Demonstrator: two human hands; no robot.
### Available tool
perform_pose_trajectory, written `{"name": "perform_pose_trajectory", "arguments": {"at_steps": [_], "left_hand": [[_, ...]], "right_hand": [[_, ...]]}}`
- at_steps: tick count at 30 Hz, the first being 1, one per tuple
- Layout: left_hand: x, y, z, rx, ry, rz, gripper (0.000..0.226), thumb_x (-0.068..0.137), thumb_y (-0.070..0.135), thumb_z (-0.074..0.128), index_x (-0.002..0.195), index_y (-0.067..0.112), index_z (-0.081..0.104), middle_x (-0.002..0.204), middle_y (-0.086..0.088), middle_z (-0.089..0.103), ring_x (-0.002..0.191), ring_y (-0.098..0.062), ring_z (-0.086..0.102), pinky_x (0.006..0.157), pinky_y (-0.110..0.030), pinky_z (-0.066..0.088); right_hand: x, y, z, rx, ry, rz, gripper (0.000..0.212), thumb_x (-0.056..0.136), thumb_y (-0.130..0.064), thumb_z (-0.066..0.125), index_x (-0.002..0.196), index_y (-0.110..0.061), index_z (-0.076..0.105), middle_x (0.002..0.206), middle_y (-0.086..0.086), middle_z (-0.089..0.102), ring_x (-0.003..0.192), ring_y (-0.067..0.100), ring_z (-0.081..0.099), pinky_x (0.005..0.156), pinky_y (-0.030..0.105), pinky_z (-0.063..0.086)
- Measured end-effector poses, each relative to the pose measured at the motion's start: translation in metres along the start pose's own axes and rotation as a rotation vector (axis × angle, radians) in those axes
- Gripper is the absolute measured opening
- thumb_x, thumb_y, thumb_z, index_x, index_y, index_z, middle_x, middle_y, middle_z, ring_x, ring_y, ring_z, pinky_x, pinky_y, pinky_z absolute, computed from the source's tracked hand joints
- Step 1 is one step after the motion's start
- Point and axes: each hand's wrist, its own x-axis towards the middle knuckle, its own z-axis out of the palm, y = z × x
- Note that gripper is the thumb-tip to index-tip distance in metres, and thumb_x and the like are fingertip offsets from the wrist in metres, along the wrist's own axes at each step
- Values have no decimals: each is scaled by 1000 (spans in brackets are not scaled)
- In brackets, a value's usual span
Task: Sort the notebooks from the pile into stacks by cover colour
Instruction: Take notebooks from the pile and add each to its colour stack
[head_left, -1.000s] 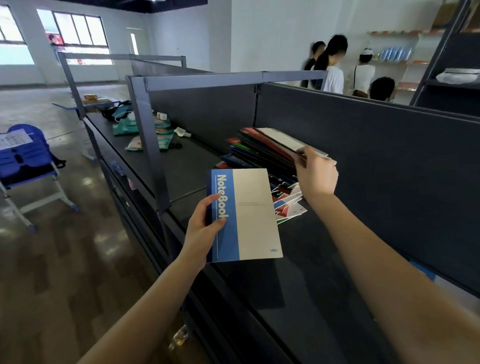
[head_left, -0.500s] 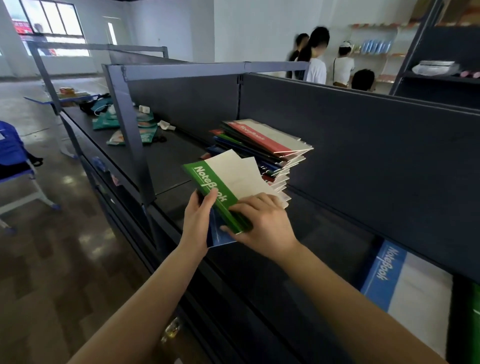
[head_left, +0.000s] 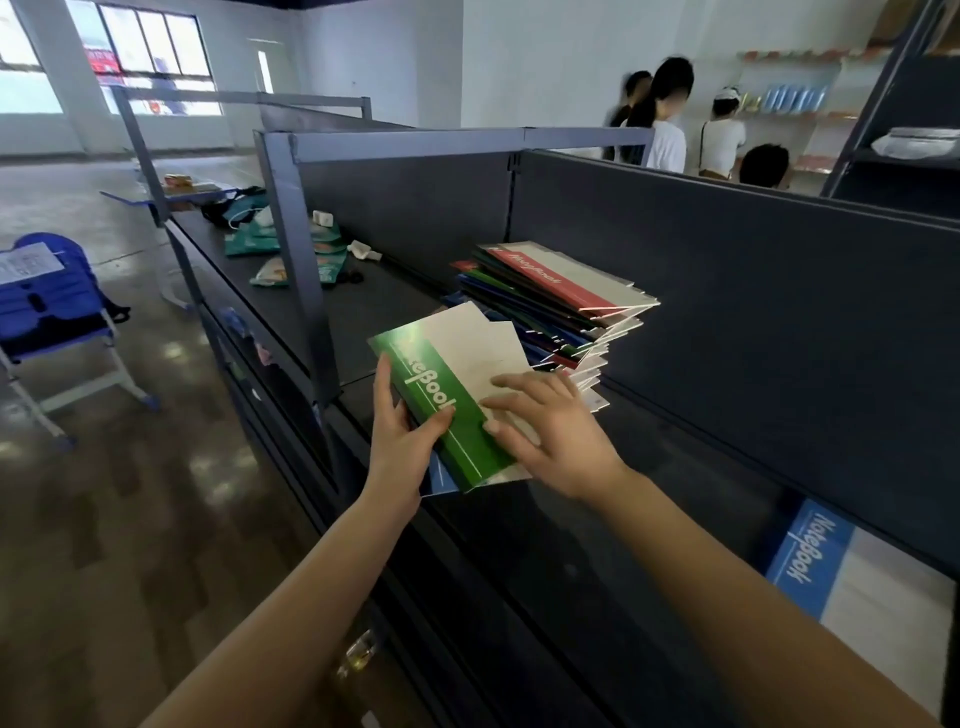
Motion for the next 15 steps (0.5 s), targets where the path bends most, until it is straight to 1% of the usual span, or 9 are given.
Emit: {"name": "perform_pose_trajectory", "arguments": {"at_steps": [3, 5, 7, 8, 9, 10, 12, 13, 15], "left_hand": [[1, 4, -4, 34, -3, -3, 71, 86, -9, 60, 138, 34, 38, 118, 9, 58, 102, -6, 61, 80, -25, 56], [3, 7, -6, 37, -14, -16, 67, 86, -9, 60, 132, 36, 42, 121, 8, 57, 107, -9, 59, 81, -25, 56], [3, 9, -8, 43, -28, -22, 68, 86, -9, 60, 132, 37, 42, 125, 6, 56, 111, -12, 58, 83, -26, 56], [3, 9, -8, 52, -36, -22, 69, 86, -9, 60, 132, 38, 41, 127, 5, 55, 112, -13, 58, 84, -27, 56], [3, 9, -9, 63, -45, -21, 69, 86, -9, 60, 132, 39, 41, 127, 5, 55, 113, -13, 58, 85, -28, 56], [4, 9, -9, 72, -52, -20, 70, 86, -8, 60, 133, 39, 40, 128, 5, 55, 113, -13, 58, 87, -30, 55], [5, 8, -10, 86, -59, -22, 70, 86, -8, 61, 133, 40, 40, 130, 4, 54, 113, -13, 58, 90, -32, 54], [6, 8, -10, 86, -60, -24, 70, 86, -7, 61, 133, 40, 40, 130, 3, 54, 113, -13, 58, 90, -33, 54], [8, 6, -10, 78, -57, -32, 70, 86, -7, 61, 133, 40, 40, 132, 2, 54, 114, -14, 58, 90, -33, 54]], "right_hand": [[25, 15, -11, -19, 219, 132, 44, 92, -43, 42, 115, -15, 67, 126, 5, 60, 116, 24, 53, 103, 47, 37], [44, 32, -21, -107, 289, 253, 42, 94, -37, 49, 126, -12, 60, 134, 8, 54, 125, 27, 48, 107, 49, 35], [57, 52, -30, -190, 184, 444, 50, 98, -36, 47, 141, -12, 42, 148, 8, 38, 141, 26, 29, 115, 54, 20], [60, 60, -32, -212, 115, 529, 54, 99, -37, 44, 145, -13, 34, 151, 7, 34, 144, 24, 22, 116, 55, 12], [60, 67, -32, -217, 75, 579, 53, 100, -37, 42, 146, -13, 32, 150, 8, 35, 144, 25, 23, 116, 55, 9], [59, 71, -32, -219, 84, 585, 49, 100, -34, 42, 144, -13, 35, 146, 10, 41, 139, 27, 32, 116, 54, 8], [56, 75, -30, -270, 185, 523, 37, 100, -25, 44, 134, -11, 51, 131, 11, 53, 118, 30, 54, 117, 53, 13], [55, 75, -29, -316, 235, 481, 33, 99, -22, 46, 128, -10, 57, 124, 12, 58, 106, 32, 60, 117, 52, 15], [53, 75, -27, -370, 323, 399, 28, 98, -21, 49, 116, -7, 65, 109, 14, 64, 89, 33, 65, 114, 55, 22]]}}
